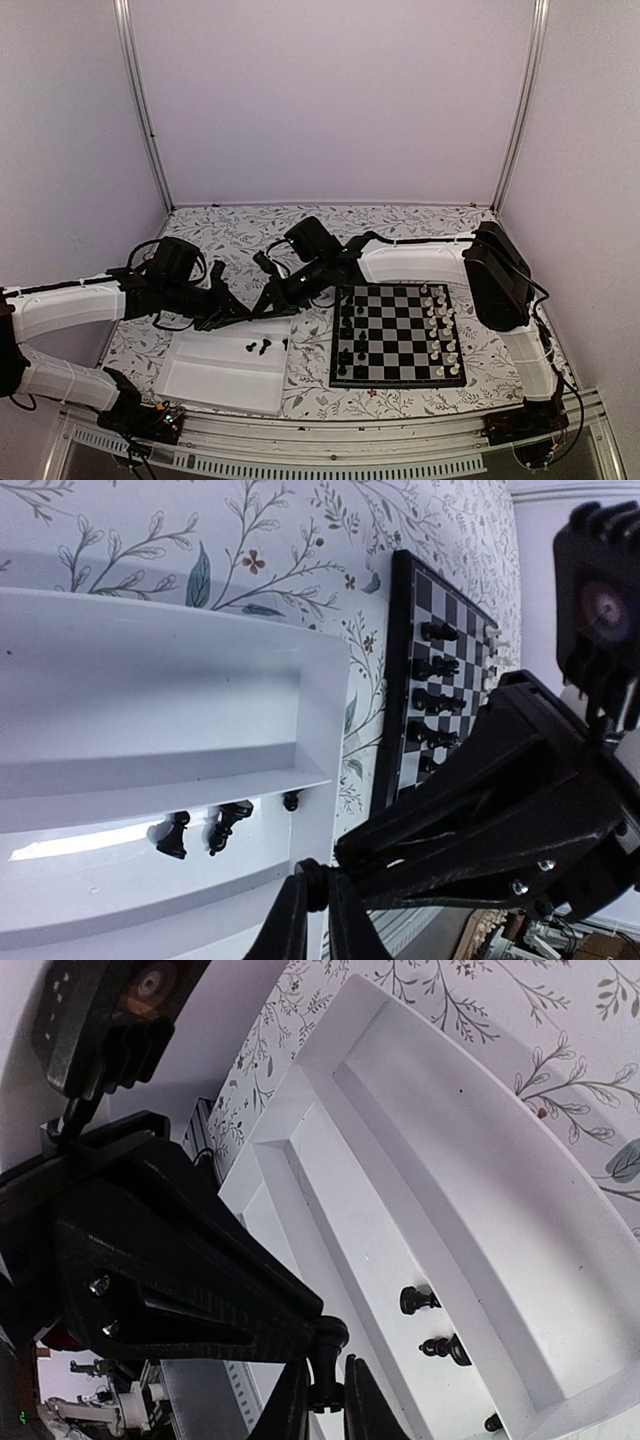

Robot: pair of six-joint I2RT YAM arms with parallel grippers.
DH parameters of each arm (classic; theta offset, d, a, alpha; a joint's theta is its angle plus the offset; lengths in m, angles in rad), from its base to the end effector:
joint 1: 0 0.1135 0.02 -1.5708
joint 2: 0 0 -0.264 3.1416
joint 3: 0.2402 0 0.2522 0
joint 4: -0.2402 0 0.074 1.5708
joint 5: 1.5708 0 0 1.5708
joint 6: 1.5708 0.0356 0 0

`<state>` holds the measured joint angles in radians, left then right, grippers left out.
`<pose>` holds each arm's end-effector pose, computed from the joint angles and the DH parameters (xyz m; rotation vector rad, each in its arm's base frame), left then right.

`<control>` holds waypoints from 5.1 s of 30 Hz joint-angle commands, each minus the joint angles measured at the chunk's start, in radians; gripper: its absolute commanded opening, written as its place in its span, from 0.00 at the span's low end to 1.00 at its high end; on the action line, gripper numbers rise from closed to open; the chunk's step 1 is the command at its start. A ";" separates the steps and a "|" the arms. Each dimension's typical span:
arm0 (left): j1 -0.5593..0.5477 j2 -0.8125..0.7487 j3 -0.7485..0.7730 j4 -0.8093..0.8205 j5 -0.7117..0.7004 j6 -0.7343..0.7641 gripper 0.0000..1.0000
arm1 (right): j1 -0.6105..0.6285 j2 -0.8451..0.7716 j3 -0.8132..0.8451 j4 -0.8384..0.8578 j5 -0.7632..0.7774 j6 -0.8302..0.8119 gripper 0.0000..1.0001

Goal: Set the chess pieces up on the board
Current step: Place the chess piece on the chessboard, then pick up the chess piece from the storage box.

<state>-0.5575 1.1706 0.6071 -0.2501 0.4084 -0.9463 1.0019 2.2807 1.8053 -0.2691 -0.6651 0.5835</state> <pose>0.1873 -0.1334 0.1990 -0.2961 2.6275 -1.1146 0.2575 0.4435 0.1858 -0.9360 2.4908 1.4592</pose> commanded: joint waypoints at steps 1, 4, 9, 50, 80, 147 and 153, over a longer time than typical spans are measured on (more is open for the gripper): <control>0.013 0.020 0.036 0.020 0.013 0.019 0.12 | -0.017 0.008 0.017 0.022 0.001 -0.010 0.10; 0.014 0.036 0.061 -0.004 -0.003 0.037 0.26 | -0.026 -0.007 0.013 0.003 0.021 -0.023 0.07; 0.015 0.064 0.130 -0.057 -0.031 0.102 0.39 | -0.057 -0.049 0.012 -0.101 0.099 -0.083 0.06; 0.016 0.136 0.265 -0.140 -0.078 0.276 0.39 | -0.216 -0.035 0.180 -0.702 0.632 -0.506 0.06; 0.018 0.078 0.206 -0.123 -0.082 0.230 0.38 | -0.229 0.046 0.194 -0.704 0.614 -0.512 0.07; -0.115 0.112 0.103 -0.191 -0.129 0.372 0.37 | -0.240 -0.305 0.088 -0.710 0.532 -0.446 0.33; -0.201 0.220 0.157 -0.205 -0.176 0.429 0.30 | -0.238 -0.389 -0.029 -0.648 0.514 -0.443 0.33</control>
<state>-0.7208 1.3338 0.7250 -0.4362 0.2779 -0.5793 0.7650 1.9285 1.8336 -0.9737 -0.1192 0.1287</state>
